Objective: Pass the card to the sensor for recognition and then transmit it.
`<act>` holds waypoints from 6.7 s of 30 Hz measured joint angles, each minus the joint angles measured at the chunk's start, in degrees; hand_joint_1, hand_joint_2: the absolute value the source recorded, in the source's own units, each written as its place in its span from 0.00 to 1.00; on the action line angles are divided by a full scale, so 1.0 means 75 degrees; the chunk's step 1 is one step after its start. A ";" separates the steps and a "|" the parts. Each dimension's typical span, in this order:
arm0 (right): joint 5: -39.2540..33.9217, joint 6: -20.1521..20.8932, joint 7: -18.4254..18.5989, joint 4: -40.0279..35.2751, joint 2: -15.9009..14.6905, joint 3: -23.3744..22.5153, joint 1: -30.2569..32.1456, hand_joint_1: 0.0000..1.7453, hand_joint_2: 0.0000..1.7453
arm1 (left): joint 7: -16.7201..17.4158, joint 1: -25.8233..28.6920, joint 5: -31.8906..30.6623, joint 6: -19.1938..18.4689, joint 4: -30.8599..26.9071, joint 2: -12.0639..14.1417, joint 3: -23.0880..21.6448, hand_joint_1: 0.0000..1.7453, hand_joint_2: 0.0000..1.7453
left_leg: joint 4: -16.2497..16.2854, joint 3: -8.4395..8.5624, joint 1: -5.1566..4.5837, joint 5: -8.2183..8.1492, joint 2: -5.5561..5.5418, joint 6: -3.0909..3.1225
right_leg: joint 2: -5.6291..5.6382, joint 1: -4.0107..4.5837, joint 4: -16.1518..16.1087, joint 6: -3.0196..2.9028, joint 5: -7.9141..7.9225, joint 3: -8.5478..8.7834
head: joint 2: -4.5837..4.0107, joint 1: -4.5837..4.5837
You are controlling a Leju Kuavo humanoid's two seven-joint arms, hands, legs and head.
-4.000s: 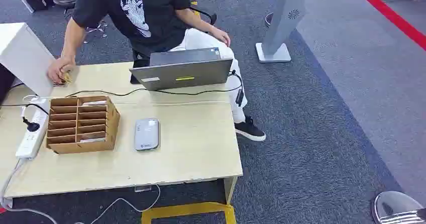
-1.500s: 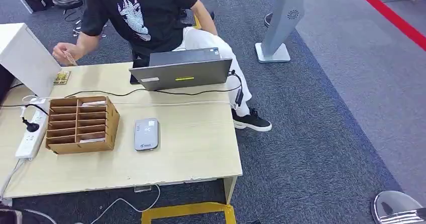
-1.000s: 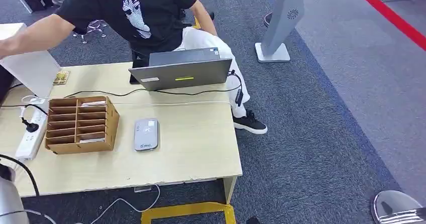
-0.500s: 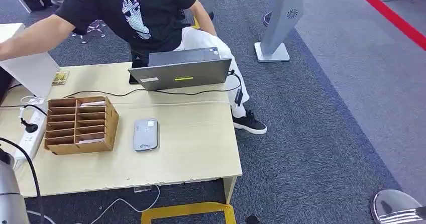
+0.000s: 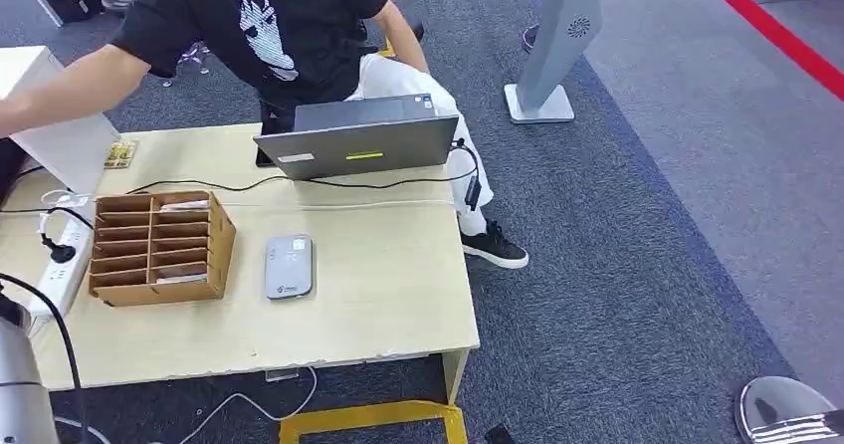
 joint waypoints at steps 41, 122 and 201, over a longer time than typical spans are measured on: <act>0.0216 0.0044 -0.0344 0.0000 0.0000 -0.0353 0.0171 0.00 1.00 | 0.1279 0.2126 -0.0825 -0.3384 -0.2180 -0.0443 -0.4156 1.00 1.00 | 0.0008 0.0032 -0.0003 0.0006 0.0009 0.0005 | 0.0004 -0.0002 -0.0002 0.0014 0.0022 -0.0025 | 0.0000 -0.0003; 0.0889 0.0134 -0.0472 -0.0055 0.0044 -0.0696 0.0171 0.00 1.00 | 0.0766 0.2330 -0.1743 -0.3270 0.0568 -0.0038 -0.3095 1.00 1.00 | 0.0007 0.0025 -0.0003 0.0011 0.0004 0.0000 | 0.0000 -0.0002 -0.0001 0.0013 0.0024 -0.0031 | 0.0000 0.0000; 0.1661 -0.0026 -0.0484 -0.0067 0.0181 -0.1177 0.0198 0.00 1.00 | 0.1179 0.2713 -0.2476 -0.3049 -0.0745 -0.0094 -0.3594 1.00 1.00 | 0.0006 0.0016 0.0000 0.0016 0.0002 -0.0001 | -0.0002 0.0000 -0.0001 0.0009 0.0029 -0.0037 | 0.0000 -0.0003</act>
